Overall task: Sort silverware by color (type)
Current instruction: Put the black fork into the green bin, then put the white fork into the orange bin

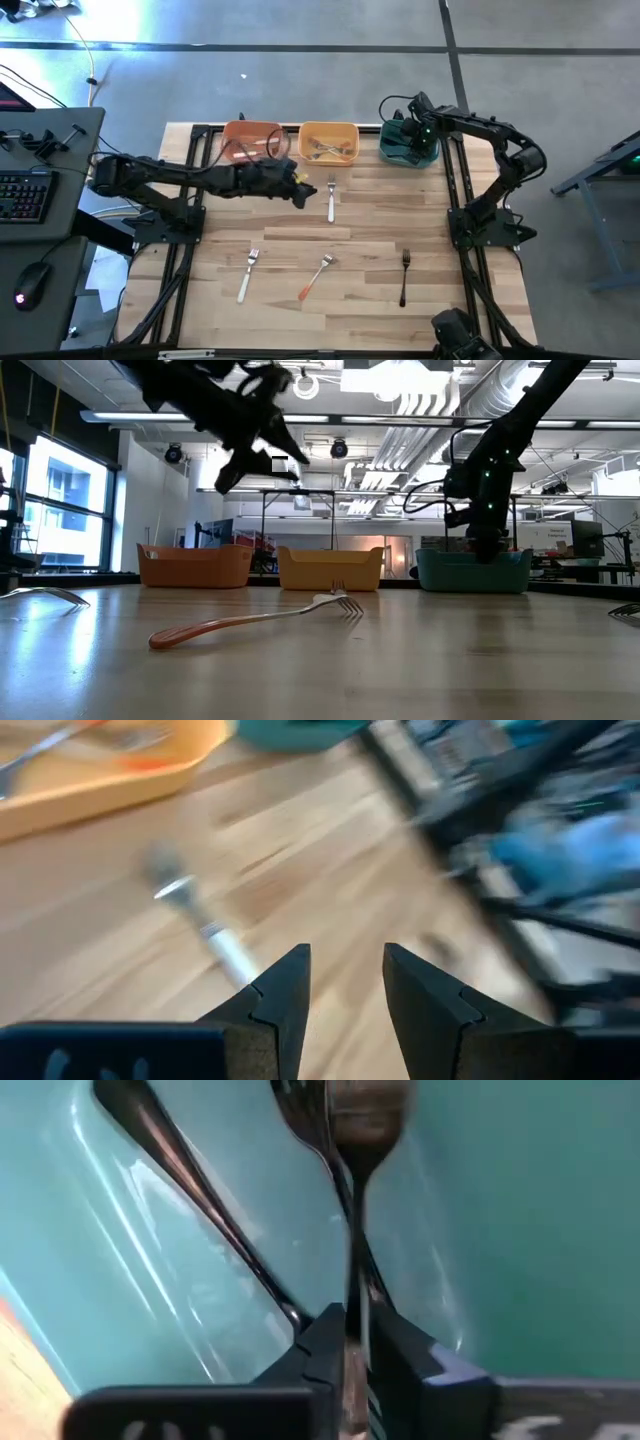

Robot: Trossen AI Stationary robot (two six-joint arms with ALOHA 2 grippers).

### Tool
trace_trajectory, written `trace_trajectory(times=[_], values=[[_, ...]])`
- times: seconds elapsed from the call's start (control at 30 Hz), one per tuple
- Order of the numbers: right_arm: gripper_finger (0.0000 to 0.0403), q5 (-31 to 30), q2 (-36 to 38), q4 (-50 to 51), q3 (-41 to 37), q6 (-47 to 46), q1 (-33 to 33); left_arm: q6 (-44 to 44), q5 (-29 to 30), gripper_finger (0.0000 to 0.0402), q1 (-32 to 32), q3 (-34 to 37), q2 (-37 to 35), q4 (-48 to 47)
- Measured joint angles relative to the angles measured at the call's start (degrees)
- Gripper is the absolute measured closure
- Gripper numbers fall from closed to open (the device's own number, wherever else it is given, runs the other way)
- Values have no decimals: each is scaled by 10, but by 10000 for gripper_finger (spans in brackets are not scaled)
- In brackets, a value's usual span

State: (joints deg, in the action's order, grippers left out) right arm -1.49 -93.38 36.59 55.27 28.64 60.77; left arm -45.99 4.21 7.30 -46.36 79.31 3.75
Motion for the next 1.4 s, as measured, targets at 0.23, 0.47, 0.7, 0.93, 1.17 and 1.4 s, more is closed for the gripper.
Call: trace_trajectory(times=[0.23, 0.47, 0.7, 0.93, 1.17, 1.4], values=[[300, 1, 4, 5, 1, -12, -2, -40, 75, 284, -8, -126, 115, -185], [282, 45, 84, 30, 1, -69, -2, -26, 16, 284, 19, -223, 235, -253], [281, 67, 228, 33, 2, -132, -19, -29, -36, 272, 43, -273, 317, -256], [281, 66, 336, 31, 2, -157, -36, -4, -30, 221, 47, -310, 366, -265], [281, 65, 387, 35, 2, -162, -36, 0, 18, 201, 49, -320, 390, -266], [281, 59, 395, 44, 2, -158, -36, 30, 20, 212, 50, -322, 417, -256]])
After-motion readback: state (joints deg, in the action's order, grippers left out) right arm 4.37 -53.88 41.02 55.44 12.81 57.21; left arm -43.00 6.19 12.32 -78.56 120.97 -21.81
